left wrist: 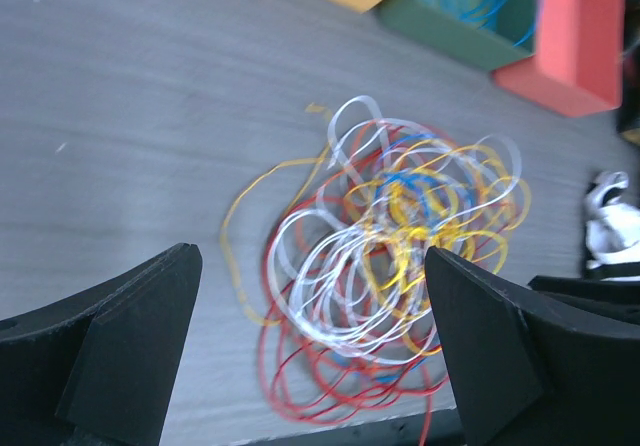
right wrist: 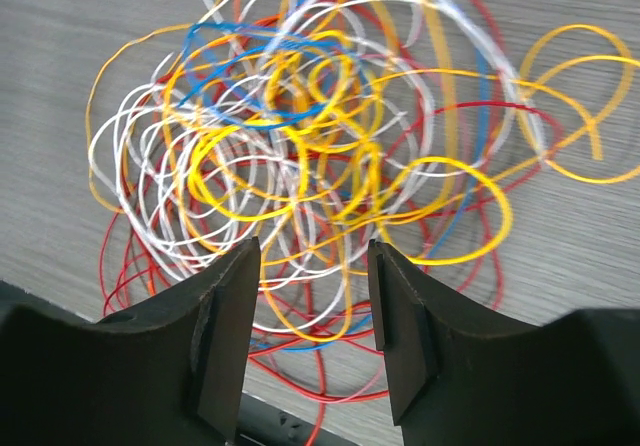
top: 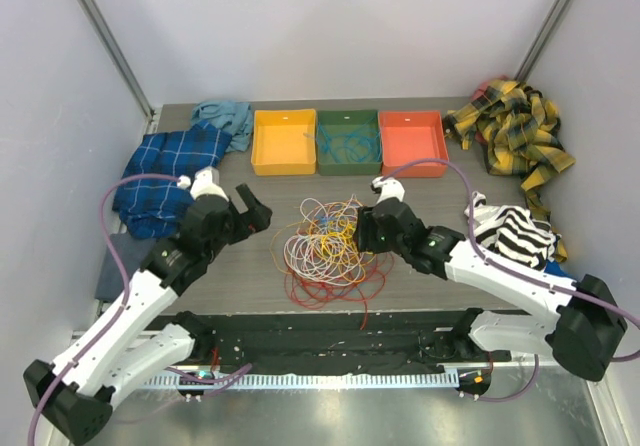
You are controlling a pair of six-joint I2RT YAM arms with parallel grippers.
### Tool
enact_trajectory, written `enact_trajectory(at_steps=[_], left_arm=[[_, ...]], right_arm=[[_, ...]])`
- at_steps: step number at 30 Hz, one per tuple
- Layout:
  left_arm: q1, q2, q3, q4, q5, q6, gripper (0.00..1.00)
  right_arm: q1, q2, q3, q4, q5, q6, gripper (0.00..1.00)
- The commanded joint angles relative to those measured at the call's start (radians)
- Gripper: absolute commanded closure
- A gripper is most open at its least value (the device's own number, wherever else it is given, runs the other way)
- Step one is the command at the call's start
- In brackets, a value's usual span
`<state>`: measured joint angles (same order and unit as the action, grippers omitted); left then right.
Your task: Untangle the cables
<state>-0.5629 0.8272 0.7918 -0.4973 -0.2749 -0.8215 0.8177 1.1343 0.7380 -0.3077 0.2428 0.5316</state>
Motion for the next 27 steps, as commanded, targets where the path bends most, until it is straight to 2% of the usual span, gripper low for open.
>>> enact_trajectory(at_steps=[1, 3, 7, 19, 24, 26, 27], left_arm=[[-0.003, -0.096, -0.045, -0.069, -0.061, -0.025, 0.0], [-0.003, -0.094, -0.046, -0.09, -0.061, -0.022, 0.0], [-0.003, -0.068, -0.046, -0.109, -0.05, -0.019, 0.0], [-0.003, -0.142, -0.097, -0.113, -0.033, 0.004, 0.0], [-0.003, -0.154, -0.108, -0.13, -0.038, 0.018, 0.0], [-0.005, -0.154, -0.105, -0.133, -0.038, 0.018, 0.0], [-0.003, -0.155, -0.106, -0.129, -0.035, 0.019, 0.0]], right_arm=[[0.081, 0.068, 0.072, 0.061, 0.039, 0.001, 0.46], [0.121, 0.096, 0.084, 0.071, 0.082, 0.016, 0.46], [0.11, 0.168, 0.129, 0.104, 0.159, 0.056, 0.42], [0.041, 0.406, 0.264, 0.197, 0.124, 0.094, 0.41], [0.02, 0.452, 0.29, 0.203, 0.142, 0.097, 0.46], [0.017, 0.456, 0.296, 0.205, 0.151, 0.096, 0.51], [0.014, 0.455, 0.296, 0.208, 0.156, 0.094, 0.56]])
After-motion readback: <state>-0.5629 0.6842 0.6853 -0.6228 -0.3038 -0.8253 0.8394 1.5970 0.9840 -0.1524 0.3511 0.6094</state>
